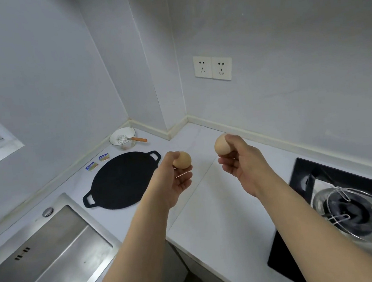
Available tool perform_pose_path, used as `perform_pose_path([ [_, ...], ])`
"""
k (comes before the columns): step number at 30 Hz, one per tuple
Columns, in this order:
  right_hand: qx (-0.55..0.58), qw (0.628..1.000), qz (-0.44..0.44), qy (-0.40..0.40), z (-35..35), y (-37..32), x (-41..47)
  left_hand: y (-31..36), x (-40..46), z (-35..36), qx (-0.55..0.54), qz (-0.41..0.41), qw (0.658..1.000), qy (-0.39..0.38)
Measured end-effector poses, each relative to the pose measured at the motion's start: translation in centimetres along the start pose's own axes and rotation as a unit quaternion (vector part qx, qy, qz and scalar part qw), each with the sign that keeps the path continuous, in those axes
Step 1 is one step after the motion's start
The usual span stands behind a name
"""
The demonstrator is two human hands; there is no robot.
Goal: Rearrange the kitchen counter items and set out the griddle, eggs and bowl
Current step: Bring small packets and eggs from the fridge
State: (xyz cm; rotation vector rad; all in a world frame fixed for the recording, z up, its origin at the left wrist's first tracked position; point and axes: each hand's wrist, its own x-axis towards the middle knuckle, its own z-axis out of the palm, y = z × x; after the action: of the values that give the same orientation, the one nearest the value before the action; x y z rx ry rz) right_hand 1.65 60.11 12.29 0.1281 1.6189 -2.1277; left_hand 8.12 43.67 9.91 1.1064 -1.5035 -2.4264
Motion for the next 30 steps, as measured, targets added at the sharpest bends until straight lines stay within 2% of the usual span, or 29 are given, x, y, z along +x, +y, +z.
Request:
perform_pose_path([
  [10, -0.013, 1.0, 0.023, -0.011, 0.2, 0.4, 4.6, 0.2, 3.7, 0.5, -0.013, -0.016, 1.0, 0.02],
  [30, -0.035, 0.997, 0.056, 0.026, 7.1, 2.4, 18.8, 6.1, 19.4, -1.8, 0.008, -0.056, 0.998, 0.0],
])
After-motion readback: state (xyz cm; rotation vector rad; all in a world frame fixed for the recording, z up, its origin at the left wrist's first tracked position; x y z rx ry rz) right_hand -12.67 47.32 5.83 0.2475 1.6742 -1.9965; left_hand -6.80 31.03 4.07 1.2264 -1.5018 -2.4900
